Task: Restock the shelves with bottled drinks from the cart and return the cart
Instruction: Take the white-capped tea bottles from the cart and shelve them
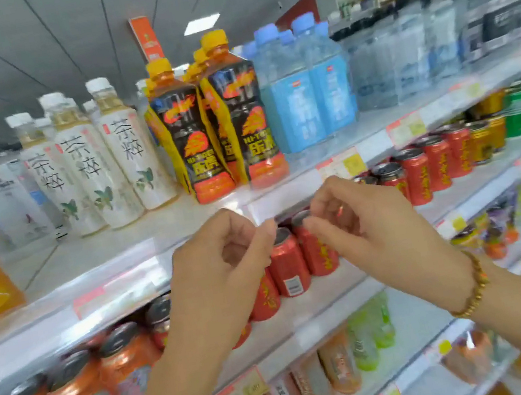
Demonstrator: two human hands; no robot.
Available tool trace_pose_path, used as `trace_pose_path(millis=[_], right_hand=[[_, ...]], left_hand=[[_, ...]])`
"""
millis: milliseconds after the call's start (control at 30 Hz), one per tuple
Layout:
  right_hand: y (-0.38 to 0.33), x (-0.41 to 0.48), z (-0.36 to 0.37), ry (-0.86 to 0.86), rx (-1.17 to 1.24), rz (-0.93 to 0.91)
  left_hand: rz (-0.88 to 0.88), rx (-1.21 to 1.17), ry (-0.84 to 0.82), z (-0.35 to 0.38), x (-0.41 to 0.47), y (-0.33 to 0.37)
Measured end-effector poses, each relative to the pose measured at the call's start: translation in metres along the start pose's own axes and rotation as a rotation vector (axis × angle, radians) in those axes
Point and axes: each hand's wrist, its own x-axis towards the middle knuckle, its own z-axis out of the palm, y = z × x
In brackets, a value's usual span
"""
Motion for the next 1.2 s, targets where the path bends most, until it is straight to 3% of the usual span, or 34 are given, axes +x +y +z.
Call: trace_pose_path(millis=[267, 467, 600, 767, 867, 967, 1100, 1200], right_hand=[[0.187, -0.190, -0.068, -0.065, -0.141, 0.721], [0.303, -0.360, -0.102, -0.179, -0.227, 1.350], [0.352, -0.450, -0.098, -0.208, -0.204, 1.602], [0.421, -0.526, -0.076, -0.109, -0.165, 1.743], [0.465, -0.551, -0.062, -0.043, -0.103, 1.784], [0.502, -0.566, -0.053, 0.149, -0.028, 1.810], [0.533, -0.584, -0.039, 0.415, 0.371, 1.887], [0.540, -0.596, -0.037, 0.475, 0.491, 1.857]], left_hand=[[-0.174, -0.116, -0.585, 0.232, -0.074, -0.036], [-0.320, -0.063, -0.876, 0.386, -0.158, -0.091], [-0.387, 0.050, -1.040, 0.472, -0.213, -0.148], [-0.394, 0.136, -1.149, 0.564, -0.245, -0.200], [-0.236, 0.209, -1.169, 0.619, -0.241, -0.208], [0.006, 0.277, -1.244, 0.674, -0.243, -0.209], [0.168, 0.305, -1.331, 0.726, -0.263, -0.214], [0.240, 0.328, -1.272, 0.742, -0.273, -0.218]])
